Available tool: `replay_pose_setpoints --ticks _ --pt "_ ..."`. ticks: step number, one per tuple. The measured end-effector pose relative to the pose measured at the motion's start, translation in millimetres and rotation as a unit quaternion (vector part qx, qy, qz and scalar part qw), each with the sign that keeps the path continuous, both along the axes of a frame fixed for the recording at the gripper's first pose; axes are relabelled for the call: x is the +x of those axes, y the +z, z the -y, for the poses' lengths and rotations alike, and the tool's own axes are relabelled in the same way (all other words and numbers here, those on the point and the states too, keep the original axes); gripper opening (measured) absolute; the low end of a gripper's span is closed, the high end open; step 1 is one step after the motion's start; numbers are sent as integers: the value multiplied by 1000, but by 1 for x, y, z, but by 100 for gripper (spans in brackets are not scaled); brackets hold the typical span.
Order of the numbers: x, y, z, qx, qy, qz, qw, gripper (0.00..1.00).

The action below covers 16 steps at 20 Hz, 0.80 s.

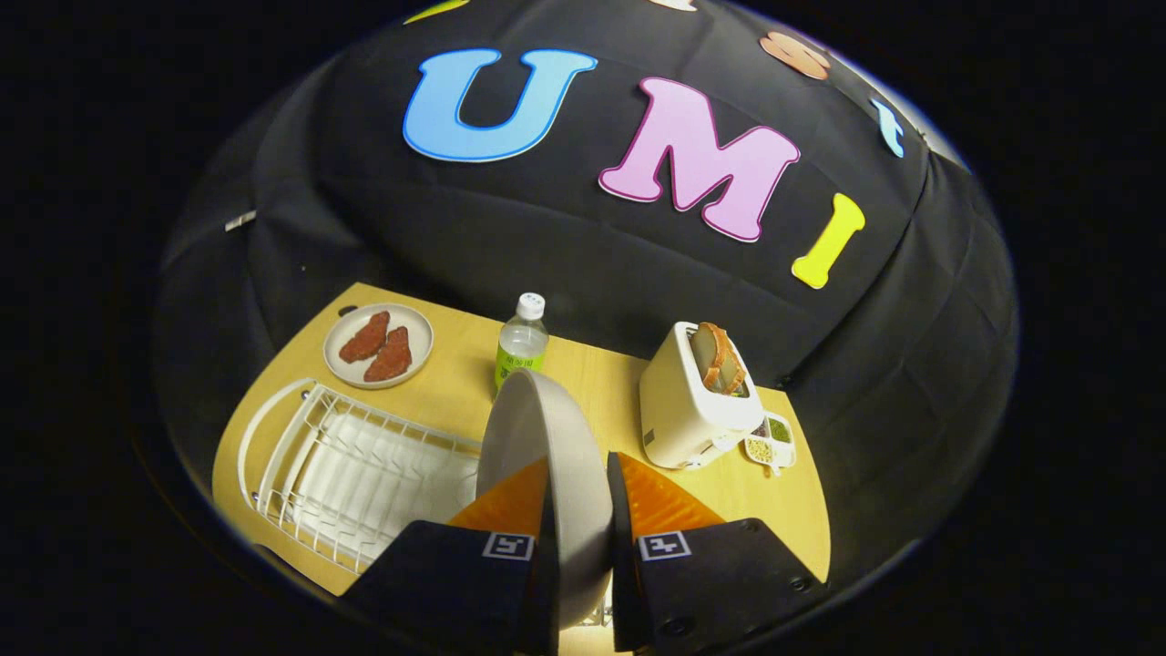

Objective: Take the plate from the dish rack, then take the spoon from the basket and place it into the plate.

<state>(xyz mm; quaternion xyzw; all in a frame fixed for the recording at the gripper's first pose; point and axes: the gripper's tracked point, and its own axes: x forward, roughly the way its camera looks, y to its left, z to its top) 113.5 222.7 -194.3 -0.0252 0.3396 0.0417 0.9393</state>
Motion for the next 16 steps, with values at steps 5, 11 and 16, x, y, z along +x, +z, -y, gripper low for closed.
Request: replay_pose_setpoints --ticks 5,11,16 --pt "-13 22 50 77 -26 14 997 27" --pt "-63 19 112 149 -30 -23 988 27" --pt "-128 -21 143 200 -5 -95 975 27"
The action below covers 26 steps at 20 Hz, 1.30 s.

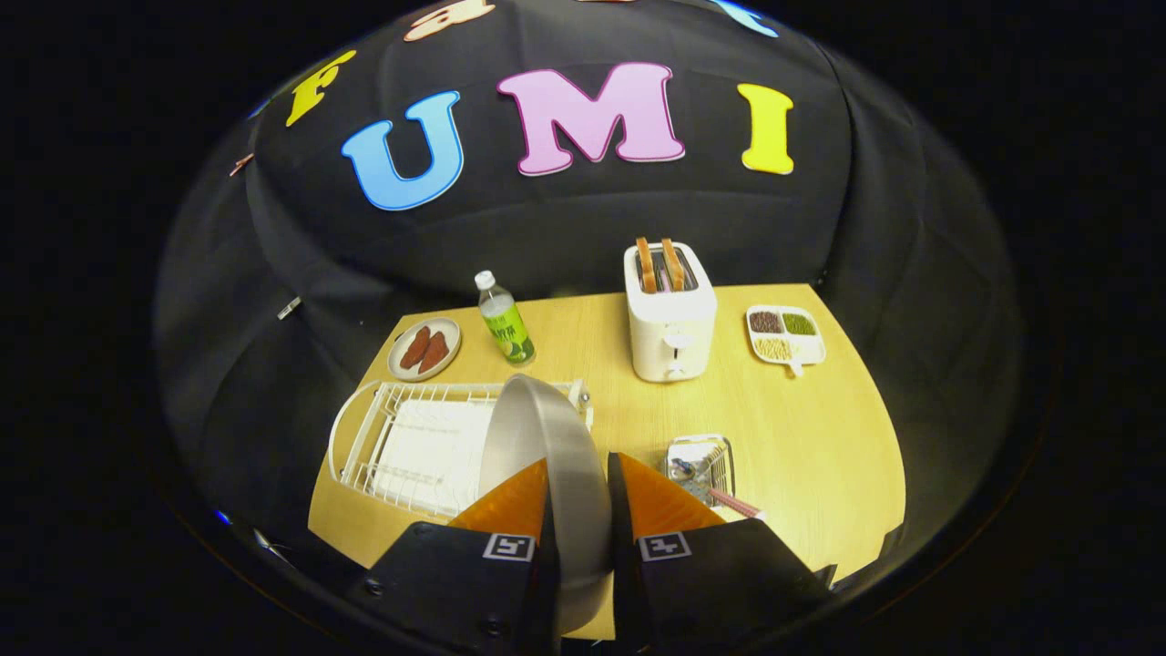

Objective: Take the plate from the dish rack, then take the spoon from the basket and place it into the plate.

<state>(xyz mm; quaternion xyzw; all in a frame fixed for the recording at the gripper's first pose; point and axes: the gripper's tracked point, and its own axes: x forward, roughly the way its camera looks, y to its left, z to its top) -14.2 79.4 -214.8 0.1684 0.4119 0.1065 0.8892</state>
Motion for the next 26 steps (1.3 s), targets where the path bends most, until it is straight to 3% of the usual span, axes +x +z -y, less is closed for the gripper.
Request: replay_pose_setpoints --ticks 3,7,12,22,26 --pt "-36 -26 25 5 -11 -23 1000 27" --pt "-88 -63 33 63 -18 -79 995 27" --pt "-129 -131 38 74 -30 -154 985 27" --pt "-123 -194 5 191 -60 -204 958 28" --pt "-125 -214 16 188 -78 -214 956 36"
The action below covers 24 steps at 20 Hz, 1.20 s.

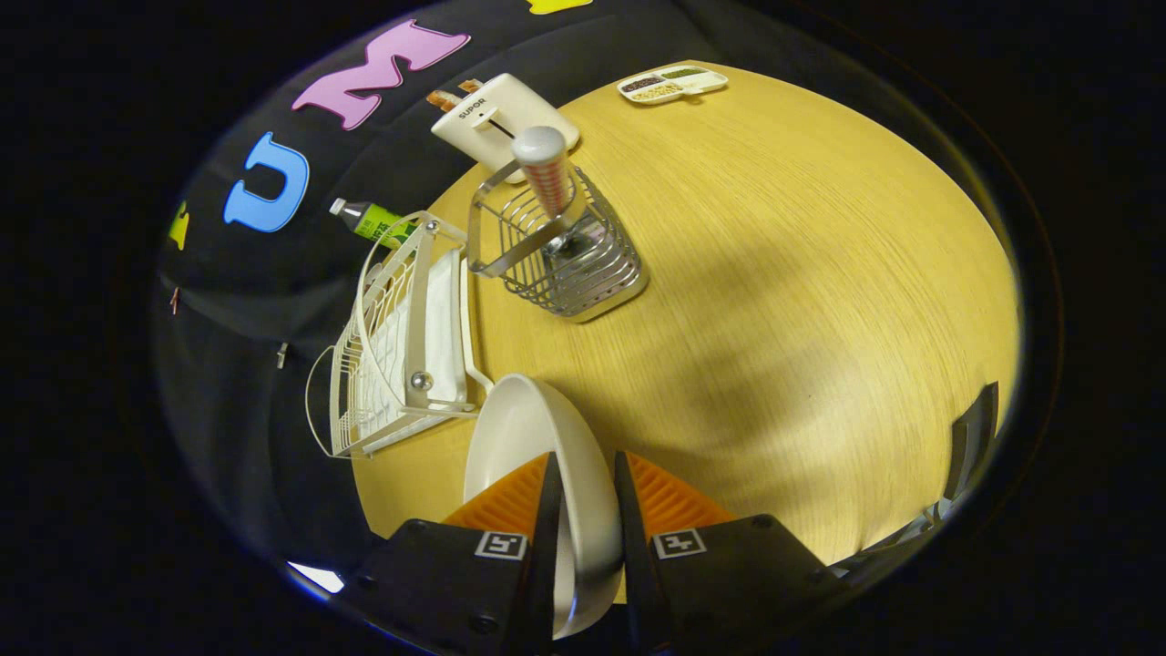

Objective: Take the plate from the dish rack, then take the spoon from the basket and place it into the plate.

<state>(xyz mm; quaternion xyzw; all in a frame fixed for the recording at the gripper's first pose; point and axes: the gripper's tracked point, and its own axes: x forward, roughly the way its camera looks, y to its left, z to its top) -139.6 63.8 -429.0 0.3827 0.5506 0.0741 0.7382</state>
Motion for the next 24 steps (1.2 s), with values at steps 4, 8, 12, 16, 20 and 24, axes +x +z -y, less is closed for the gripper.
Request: replay_pose_setpoints --ticks 4,8,12,16,20,24 --pt "2 -13 3 -15 -1 -7 1000 39" --pt "1 -27 24 -88 14 -3 996 53" --pt "8 -19 44 -127 3 26 992 64" --pt "25 21 66 -170 2 86 982 75" --pt "63 89 79 -202 20 192 960 80" --pt "102 129 83 -246 81 273 927 80"
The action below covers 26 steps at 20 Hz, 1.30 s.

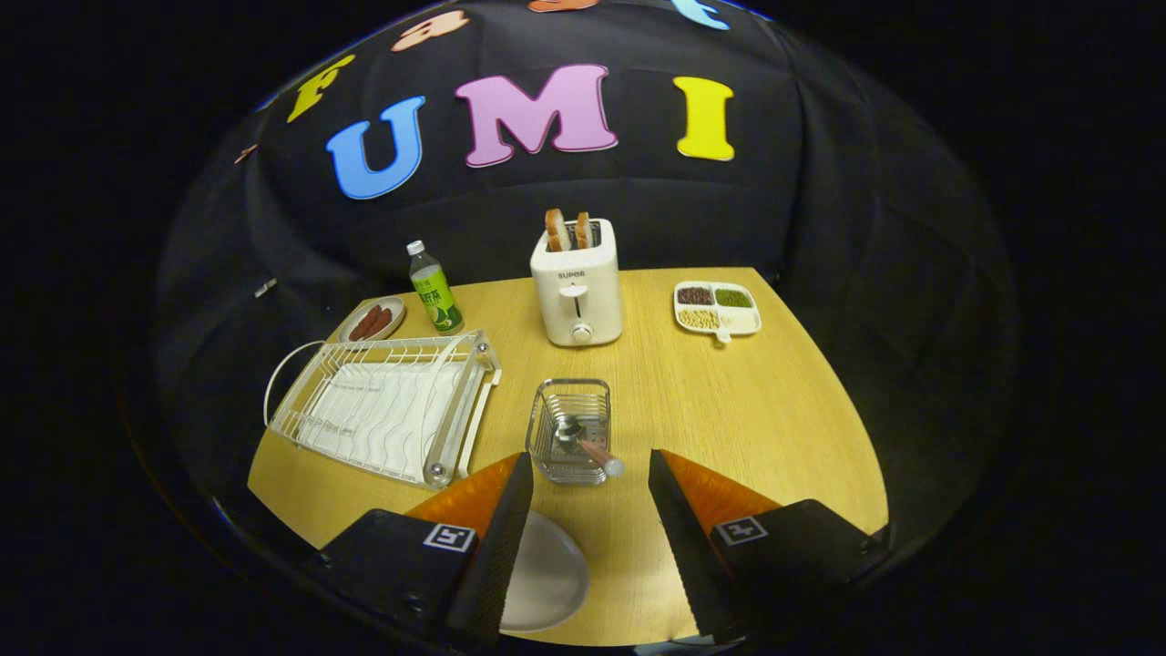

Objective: Take the plate from the dish rack, then take the spoon from the basket and place it into the plate.

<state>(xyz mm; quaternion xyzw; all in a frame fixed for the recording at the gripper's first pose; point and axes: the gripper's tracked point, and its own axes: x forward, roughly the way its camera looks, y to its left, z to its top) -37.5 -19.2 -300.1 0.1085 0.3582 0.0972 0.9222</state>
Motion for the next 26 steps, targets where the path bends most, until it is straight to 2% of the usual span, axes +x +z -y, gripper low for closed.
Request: replay_pose_setpoints --ticks 2,4,6,9,11,14,15,16,17,26 --pt "13 -7 0 -33 30 2 999 80" --pt "17 -20 -6 -39 50 -18 998 80" --pt "17 -37 -7 -48 66 -41 996 73" --pt "16 -61 -7 -69 81 -64 992 68" --pt "11 -71 -11 -70 89 -78 990 57" --pt "8 -75 -18 -65 92 -88 990 27" --pt "7 -70 -29 -44 105 -85 990 26" --pt "5 -70 -32 -45 107 -84 990 18" --pt "5 -69 -30 -50 109 -84 989 14" --pt "-2 -25 -4 -38 62 -50 996 12"
